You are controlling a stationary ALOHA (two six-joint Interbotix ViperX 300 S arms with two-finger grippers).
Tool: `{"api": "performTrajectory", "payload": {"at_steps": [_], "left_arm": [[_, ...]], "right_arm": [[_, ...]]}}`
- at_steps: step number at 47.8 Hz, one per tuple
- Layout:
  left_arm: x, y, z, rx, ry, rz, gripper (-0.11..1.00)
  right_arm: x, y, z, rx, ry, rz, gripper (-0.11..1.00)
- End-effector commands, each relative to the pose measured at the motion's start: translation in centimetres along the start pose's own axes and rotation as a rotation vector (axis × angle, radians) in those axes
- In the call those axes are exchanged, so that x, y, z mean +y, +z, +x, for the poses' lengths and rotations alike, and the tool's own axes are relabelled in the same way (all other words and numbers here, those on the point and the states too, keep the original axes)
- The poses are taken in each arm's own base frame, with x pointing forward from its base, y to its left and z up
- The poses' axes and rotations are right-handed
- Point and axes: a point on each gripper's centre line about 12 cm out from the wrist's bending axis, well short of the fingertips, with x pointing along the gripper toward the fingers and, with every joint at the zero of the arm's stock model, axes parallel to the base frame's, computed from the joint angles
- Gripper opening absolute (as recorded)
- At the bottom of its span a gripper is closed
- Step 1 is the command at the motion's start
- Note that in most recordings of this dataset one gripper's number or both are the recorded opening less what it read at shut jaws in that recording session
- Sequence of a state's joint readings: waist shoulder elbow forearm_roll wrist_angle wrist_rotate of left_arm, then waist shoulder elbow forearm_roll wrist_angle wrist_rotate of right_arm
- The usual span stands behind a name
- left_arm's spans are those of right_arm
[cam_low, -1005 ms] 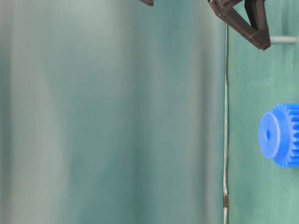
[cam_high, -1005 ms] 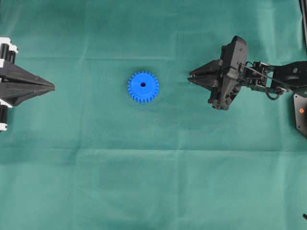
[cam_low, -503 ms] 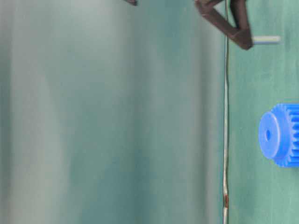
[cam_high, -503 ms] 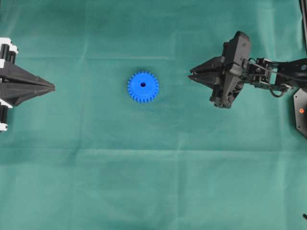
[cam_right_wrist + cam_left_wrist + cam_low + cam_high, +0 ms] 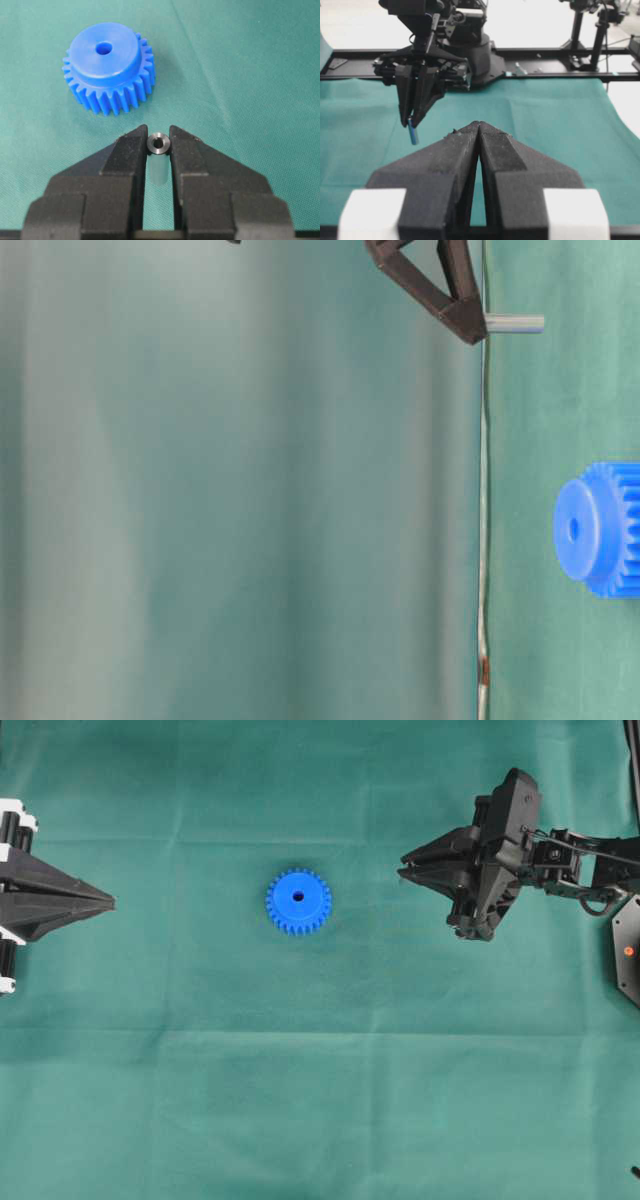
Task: Insert the shaft placed at a random location into the center hole of the medium gear at another random location.
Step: 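Carry the held shaft left over the blue gear's center hole, then align the shaft vertically above the gear hole with the right gripper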
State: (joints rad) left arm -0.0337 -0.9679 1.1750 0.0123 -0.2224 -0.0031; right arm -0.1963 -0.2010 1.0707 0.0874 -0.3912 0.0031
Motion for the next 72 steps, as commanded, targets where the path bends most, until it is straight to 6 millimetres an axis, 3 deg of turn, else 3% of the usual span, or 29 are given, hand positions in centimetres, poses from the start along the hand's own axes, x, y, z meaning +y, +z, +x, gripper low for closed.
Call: {"api": "performTrajectory", "payload": {"at_steps": [1,11,32,45,72], "left_arm": [[0.1,0.7,0.3,-0.017,0.003,0.000,0.00],[0.1,0.7,0.3,-0.015,0.003,0.000,0.00],[0.1,0.7,0.3,-0.017,0.004,0.000,0.00],[0.1,0.7,0.3,-0.014,0.003,0.000,0.00],[0.1,0.7,0.3,-0.015,0.003,-0.001,0.00]], "right_arm": [[0.0,1.3,0.0,-0.040,-0.001,-0.007,0.14],[0.4,2.0,1.0,-0.045,0.009,-0.007,0.14],[3.0,5.6,6.1,-0.083,0.062,-0.029,0.14],[3.9,6.7,8.5,-0.079,0.075,-0.034,0.14],[4.0,6.8,10.0,-0.076,0.075,-0.034,0.14]]}}
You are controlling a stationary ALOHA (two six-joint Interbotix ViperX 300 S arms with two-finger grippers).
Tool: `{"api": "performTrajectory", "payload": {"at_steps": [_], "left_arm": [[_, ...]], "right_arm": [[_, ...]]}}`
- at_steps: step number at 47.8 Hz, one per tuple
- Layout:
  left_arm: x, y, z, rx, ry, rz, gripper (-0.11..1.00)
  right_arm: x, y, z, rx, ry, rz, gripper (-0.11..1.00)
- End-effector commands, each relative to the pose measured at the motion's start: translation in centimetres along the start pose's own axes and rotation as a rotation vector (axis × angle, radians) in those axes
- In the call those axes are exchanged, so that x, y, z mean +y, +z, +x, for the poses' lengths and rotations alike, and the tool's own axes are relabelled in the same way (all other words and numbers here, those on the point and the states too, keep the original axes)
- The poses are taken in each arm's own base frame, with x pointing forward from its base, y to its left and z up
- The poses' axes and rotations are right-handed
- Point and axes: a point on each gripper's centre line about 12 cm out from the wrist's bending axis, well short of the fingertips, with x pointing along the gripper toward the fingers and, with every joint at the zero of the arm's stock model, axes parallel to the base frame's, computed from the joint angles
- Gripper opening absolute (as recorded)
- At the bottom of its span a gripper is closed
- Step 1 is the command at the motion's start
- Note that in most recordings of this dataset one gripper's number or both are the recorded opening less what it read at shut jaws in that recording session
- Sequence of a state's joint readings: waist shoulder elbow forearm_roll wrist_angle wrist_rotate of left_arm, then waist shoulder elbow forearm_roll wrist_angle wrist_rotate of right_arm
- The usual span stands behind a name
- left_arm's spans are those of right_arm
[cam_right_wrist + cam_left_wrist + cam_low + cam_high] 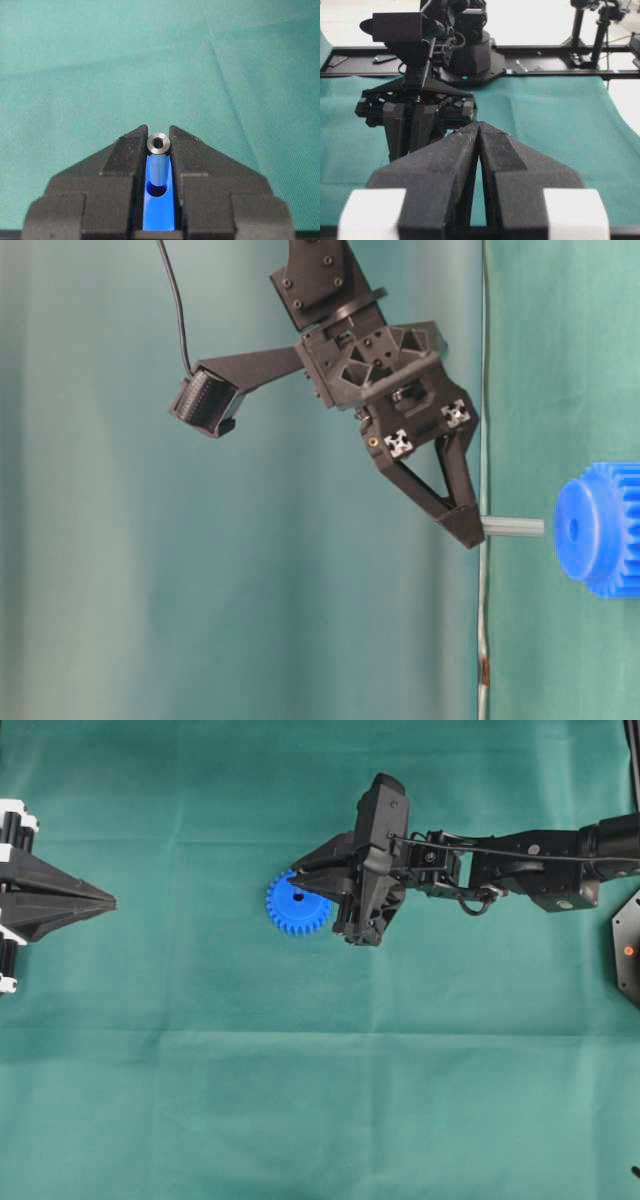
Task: Insert the shaft placed at a random location into the center hole of the medium gear at another random location.
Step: 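Align the shaft vertically above the gear hole with the right gripper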
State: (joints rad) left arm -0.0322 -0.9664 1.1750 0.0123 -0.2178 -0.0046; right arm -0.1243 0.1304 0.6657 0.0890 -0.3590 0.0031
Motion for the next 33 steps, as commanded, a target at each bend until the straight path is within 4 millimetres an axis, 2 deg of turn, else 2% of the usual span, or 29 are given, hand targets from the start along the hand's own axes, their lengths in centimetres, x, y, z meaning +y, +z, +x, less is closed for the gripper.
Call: {"api": "performTrajectory", "payload": {"at_steps": [1,33], "left_arm": [[0.0,0.8,0.2,-0.021,0.001,0.000,0.00],[0.0,0.8,0.2,-0.020,0.001,0.002,0.00]], "right_arm": [[0.2,1.4,0.0,-0.040,0.004,-0.007,0.14],[0.0,-0.5,1.3,-0.005,-0.002,-0.003,0.14]]}}
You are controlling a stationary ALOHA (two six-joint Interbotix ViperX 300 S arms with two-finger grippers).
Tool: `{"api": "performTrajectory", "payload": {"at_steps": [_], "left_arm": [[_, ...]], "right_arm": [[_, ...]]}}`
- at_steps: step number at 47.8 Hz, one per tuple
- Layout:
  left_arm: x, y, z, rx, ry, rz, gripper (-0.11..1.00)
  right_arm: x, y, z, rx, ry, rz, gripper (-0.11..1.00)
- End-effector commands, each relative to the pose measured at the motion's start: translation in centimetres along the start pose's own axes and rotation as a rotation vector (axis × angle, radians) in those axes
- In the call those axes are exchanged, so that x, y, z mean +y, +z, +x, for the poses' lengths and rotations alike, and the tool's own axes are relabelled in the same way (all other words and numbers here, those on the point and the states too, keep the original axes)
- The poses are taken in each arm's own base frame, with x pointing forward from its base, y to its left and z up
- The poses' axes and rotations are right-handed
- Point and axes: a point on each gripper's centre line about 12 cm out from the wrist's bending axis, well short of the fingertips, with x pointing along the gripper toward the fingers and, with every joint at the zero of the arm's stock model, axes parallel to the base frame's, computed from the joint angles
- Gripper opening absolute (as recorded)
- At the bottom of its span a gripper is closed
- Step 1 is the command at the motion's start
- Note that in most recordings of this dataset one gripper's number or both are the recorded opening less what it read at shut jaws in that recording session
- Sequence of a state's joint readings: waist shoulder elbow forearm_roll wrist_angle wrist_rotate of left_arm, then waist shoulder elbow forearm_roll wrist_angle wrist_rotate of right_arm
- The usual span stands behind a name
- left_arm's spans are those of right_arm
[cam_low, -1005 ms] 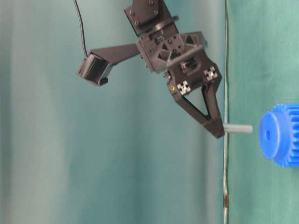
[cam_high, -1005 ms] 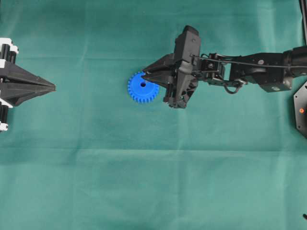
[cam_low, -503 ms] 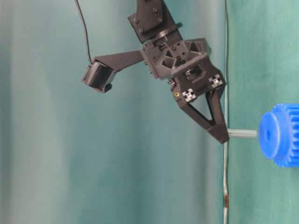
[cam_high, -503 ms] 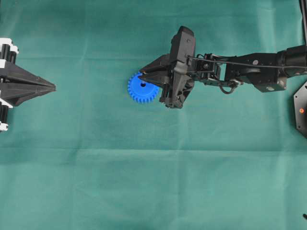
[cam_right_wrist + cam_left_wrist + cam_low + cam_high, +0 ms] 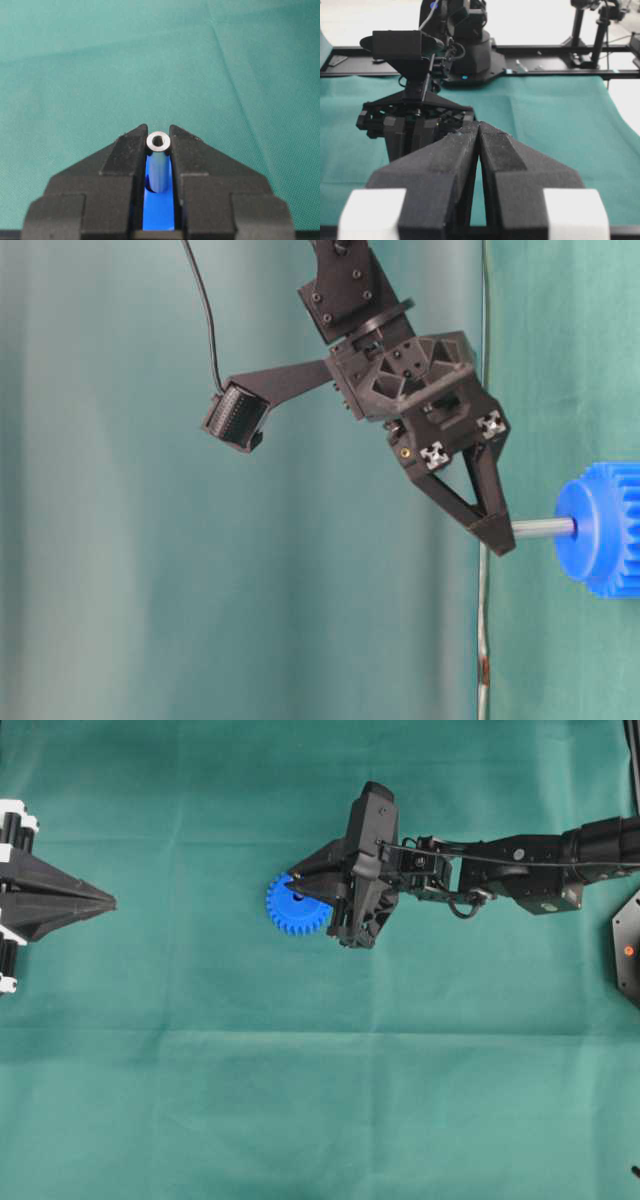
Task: Insert the shaft placed at a random location into the center hole of the medium gear at another random location.
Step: 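Align the shaft vertically above the gear hole with the right gripper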
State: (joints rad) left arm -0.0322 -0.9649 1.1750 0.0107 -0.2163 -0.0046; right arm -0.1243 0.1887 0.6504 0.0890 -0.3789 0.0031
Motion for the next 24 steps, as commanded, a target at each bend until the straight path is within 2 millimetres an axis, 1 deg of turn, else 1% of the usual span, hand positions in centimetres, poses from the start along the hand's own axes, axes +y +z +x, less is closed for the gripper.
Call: {"api": "performTrajectory", "payload": {"at_steps": [1,13,24], "left_arm": [[0.1,0.8,0.2,-0.023,0.002,0.003,0.00],[0.1,0.9,0.2,-0.025,0.002,0.003,0.00],[0.1,0.9,0.2,-0.026,0.002,0.003,0.00]], "right_arm": [[0.1,0.8,0.0,-0.029,0.001,-0.002,0.14],[0.1,0.8,-0.2,-0.031,0.001,-0.002,0.14],[0.2,2.1,-1.4,-0.064,0.004,-0.001,0.14]]}}
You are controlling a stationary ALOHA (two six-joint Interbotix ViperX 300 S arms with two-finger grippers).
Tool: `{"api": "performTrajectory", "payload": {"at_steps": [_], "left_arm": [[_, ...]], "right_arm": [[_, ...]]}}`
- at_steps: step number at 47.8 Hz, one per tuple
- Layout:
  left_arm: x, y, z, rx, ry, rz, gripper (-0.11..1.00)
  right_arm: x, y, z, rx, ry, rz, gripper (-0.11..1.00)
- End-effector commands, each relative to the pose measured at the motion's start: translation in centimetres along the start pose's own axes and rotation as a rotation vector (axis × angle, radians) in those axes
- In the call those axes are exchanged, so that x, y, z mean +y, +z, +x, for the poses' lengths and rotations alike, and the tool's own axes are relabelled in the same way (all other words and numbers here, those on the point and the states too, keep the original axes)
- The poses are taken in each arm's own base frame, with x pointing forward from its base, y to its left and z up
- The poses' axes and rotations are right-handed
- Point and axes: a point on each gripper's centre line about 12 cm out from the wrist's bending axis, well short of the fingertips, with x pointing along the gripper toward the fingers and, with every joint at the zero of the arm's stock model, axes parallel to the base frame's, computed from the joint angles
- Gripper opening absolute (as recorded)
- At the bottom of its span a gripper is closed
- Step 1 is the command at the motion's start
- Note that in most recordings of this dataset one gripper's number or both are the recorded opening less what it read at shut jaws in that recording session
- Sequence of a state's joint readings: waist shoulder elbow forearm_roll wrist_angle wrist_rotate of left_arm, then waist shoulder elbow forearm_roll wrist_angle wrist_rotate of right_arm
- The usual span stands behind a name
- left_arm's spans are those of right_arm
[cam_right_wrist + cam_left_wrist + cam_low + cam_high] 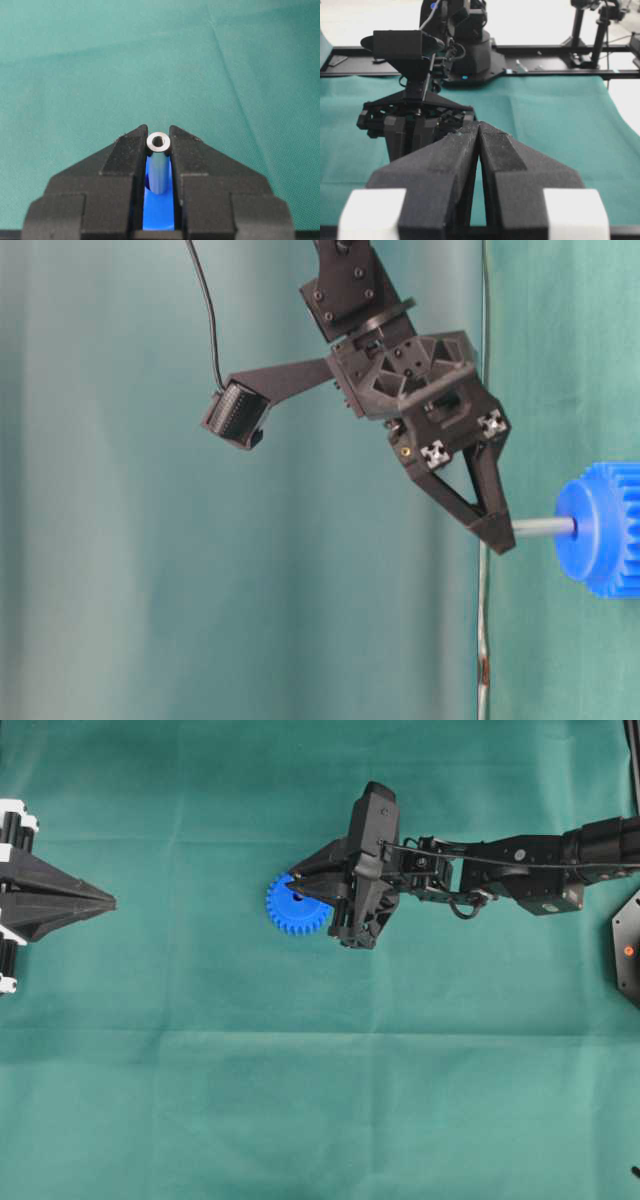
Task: Insert the shaft placed at a random location into the center hole of the medium gear at another random location.
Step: 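Align the shaft vertically above the gear hole with the right gripper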
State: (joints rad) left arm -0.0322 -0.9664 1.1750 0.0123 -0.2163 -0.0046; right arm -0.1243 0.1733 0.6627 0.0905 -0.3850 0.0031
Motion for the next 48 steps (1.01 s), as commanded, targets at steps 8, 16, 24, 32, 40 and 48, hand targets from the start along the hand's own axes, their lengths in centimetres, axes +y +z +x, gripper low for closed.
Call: {"api": "performTrajectory", "payload": {"at_steps": [8,16,24,32,40,48], "left_arm": [[0.1,0.9,0.2,-0.025,0.003,0.000,0.00],[0.1,0.9,0.2,-0.025,0.003,0.000,0.00],[0.0,0.9,0.2,-0.025,0.001,0.000,0.00],[0.1,0.8,0.2,-0.023,0.003,0.000,0.00],[0.1,0.9,0.2,-0.025,0.003,0.000,0.00],[0.1,0.8,0.2,-0.021,0.003,0.000,0.00]], "right_arm": [[0.2,2.4,-1.9,-0.072,0.006,-0.005,0.14],[0.3,2.8,-1.9,-0.093,0.007,-0.004,0.14],[0.3,3.0,-1.8,-0.108,0.008,-0.005,0.14],[0.3,2.8,-1.2,-0.105,0.008,-0.006,0.14],[0.3,2.4,-0.2,-0.092,0.007,-0.006,0.14],[0.2,1.6,0.5,-0.069,0.003,-0.002,0.14]]}}
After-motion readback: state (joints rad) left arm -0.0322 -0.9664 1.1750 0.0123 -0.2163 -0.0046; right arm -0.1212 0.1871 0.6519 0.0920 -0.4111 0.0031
